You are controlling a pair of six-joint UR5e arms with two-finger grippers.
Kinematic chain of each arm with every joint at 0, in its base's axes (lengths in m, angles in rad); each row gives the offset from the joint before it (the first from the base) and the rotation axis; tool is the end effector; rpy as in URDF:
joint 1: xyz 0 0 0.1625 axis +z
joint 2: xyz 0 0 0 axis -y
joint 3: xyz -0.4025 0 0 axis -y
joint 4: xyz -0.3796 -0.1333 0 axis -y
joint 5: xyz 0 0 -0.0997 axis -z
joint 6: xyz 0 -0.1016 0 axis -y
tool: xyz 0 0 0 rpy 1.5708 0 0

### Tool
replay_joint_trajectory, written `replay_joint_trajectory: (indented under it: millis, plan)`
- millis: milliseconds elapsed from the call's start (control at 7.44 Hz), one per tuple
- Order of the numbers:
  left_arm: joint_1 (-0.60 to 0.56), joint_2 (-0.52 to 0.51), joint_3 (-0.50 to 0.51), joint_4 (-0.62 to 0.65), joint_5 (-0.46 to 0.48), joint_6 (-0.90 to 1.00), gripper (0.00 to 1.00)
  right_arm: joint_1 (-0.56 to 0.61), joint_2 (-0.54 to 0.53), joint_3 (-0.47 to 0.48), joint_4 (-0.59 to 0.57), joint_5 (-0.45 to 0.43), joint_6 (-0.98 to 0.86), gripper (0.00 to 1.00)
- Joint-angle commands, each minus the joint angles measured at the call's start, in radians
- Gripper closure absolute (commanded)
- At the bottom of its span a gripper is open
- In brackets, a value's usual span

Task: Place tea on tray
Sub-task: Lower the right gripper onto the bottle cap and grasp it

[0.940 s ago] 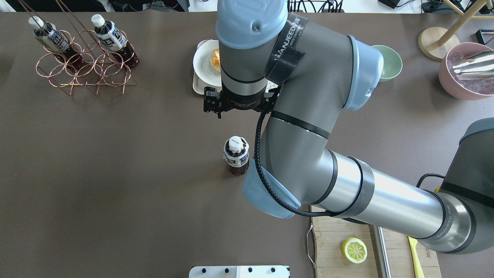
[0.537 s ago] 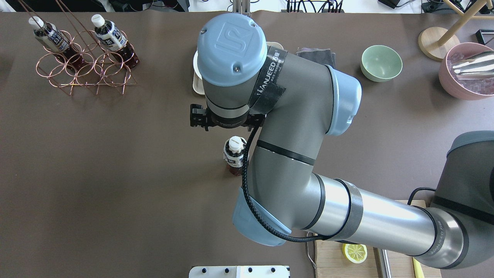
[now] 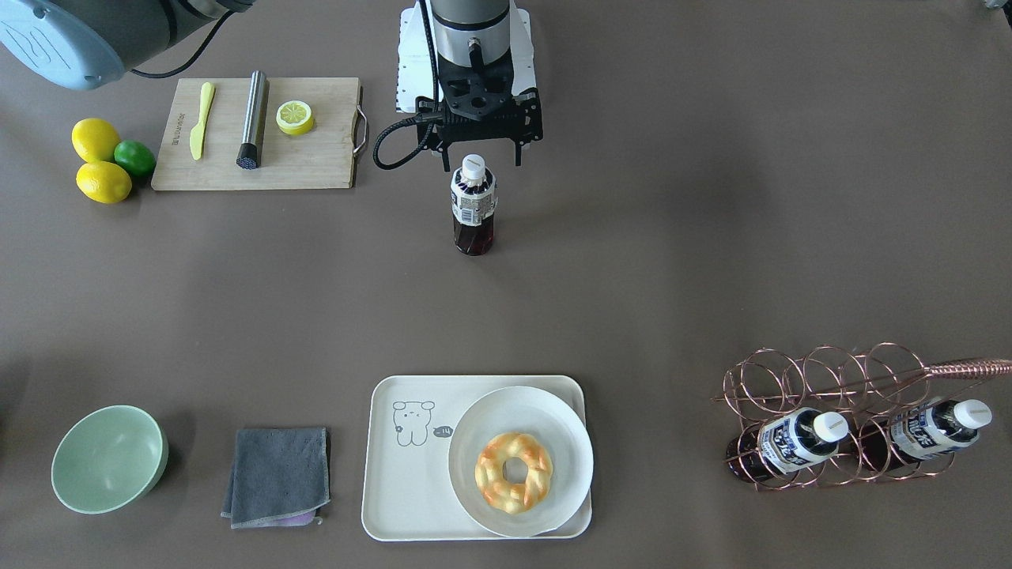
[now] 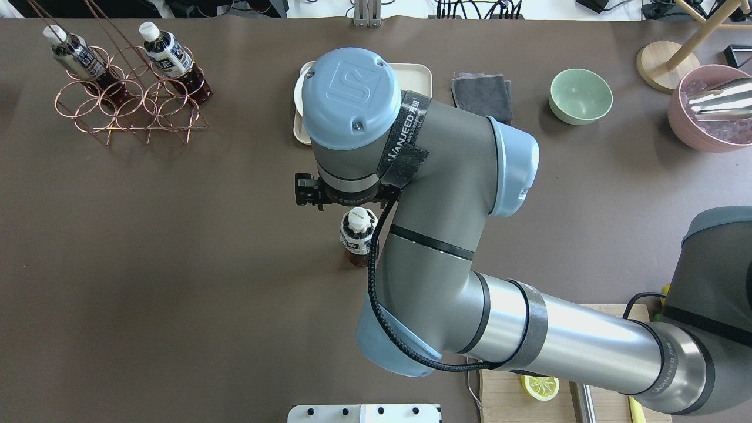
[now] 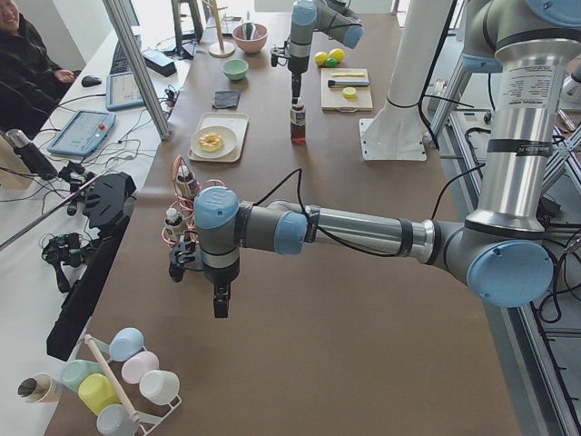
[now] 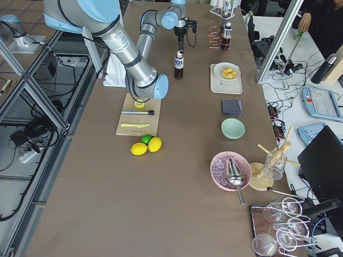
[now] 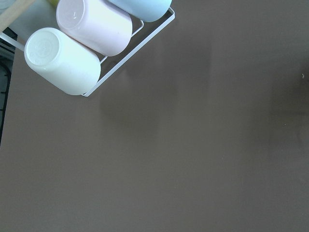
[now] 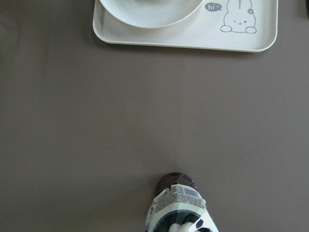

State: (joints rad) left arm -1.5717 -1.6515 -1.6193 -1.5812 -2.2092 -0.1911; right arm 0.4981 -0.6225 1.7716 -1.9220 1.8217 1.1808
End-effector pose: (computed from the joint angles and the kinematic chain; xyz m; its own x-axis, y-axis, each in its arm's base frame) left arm -0.0732 -0.5189 0.5817 0.7883 -0.1074 -0.6058 0.1534 0.9879 0.0245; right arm -0.4952 -0.3923 0.0482 0.6839 -0.0473 0.7280 -0.0504 0.9924 0.1118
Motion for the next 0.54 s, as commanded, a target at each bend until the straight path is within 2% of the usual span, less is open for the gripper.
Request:
replay_joint_trajectory:
  millis: [0, 134, 403]
  plan:
    - [-0.001, 0.001, 0.007, 0.0, 0.0, 0.001, 0.03, 0.008, -0.019, -0.006, 0.001, -0.009, -0.017, 0.14]
    - [-0.001, 0.001, 0.009, 0.0, 0.0, 0.001, 0.03, 0.007, -0.019, -0.004, 0.001, -0.009, -0.007, 0.23]
    - [-0.002, -0.001, 0.007, 0.0, 0.0, -0.001, 0.03, -0.009, -0.02, -0.004, 0.0, -0.007, -0.001, 0.26]
